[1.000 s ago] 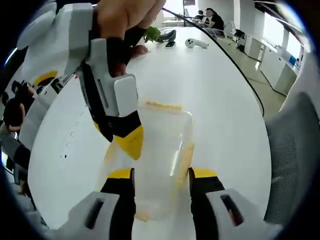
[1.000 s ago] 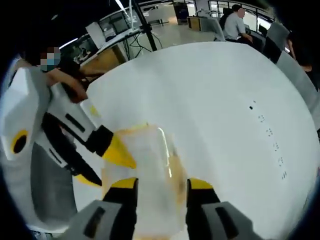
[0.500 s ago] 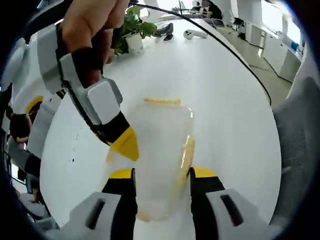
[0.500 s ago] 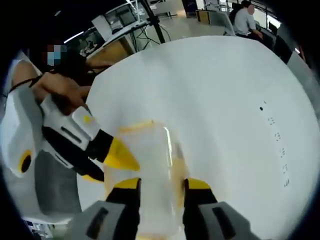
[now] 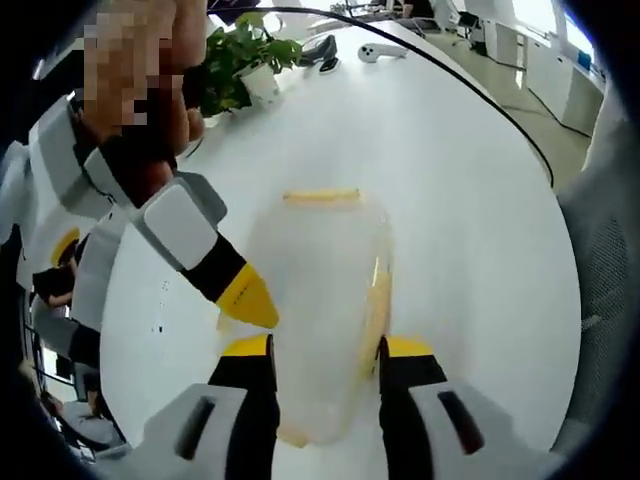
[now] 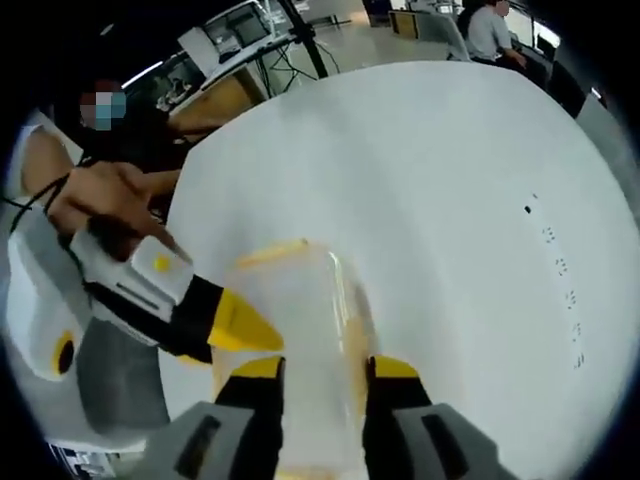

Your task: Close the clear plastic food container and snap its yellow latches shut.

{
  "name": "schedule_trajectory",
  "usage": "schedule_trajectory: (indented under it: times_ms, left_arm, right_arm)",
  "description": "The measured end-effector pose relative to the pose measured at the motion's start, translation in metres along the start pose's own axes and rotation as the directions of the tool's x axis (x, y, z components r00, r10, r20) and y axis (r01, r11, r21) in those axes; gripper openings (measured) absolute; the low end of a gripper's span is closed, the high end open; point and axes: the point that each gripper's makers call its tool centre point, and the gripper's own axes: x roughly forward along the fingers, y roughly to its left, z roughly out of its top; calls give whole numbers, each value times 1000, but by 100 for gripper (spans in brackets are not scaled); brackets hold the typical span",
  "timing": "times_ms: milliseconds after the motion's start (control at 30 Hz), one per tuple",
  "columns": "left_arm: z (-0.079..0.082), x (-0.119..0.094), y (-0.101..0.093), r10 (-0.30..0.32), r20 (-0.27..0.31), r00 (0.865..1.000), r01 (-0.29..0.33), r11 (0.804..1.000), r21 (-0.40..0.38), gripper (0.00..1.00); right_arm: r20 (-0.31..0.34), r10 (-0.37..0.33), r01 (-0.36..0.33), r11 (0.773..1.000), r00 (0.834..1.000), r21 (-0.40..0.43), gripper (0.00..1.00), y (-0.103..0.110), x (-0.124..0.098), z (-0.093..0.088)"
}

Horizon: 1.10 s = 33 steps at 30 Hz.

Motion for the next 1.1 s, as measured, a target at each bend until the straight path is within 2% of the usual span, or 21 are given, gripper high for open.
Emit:
schedule_trajectory:
  times_ms: [567,800,1100]
  left_arm:
    - [-2,1,1,-3,7,1000,3,1000,2,37]
    - [-1,1,0,-5,1,1000,5,1000,14,38]
    - [0,-1,-1,-9,-13,1000,9,1000,10,39]
  right_arm:
    - [-9,-18,18,1000,1000,7,30,0,0,3]
    - [-13,-40,40,998,999,-43,30,2,-1,5]
    - [-6,-71,71,996,997,-51,30,2,-3,4]
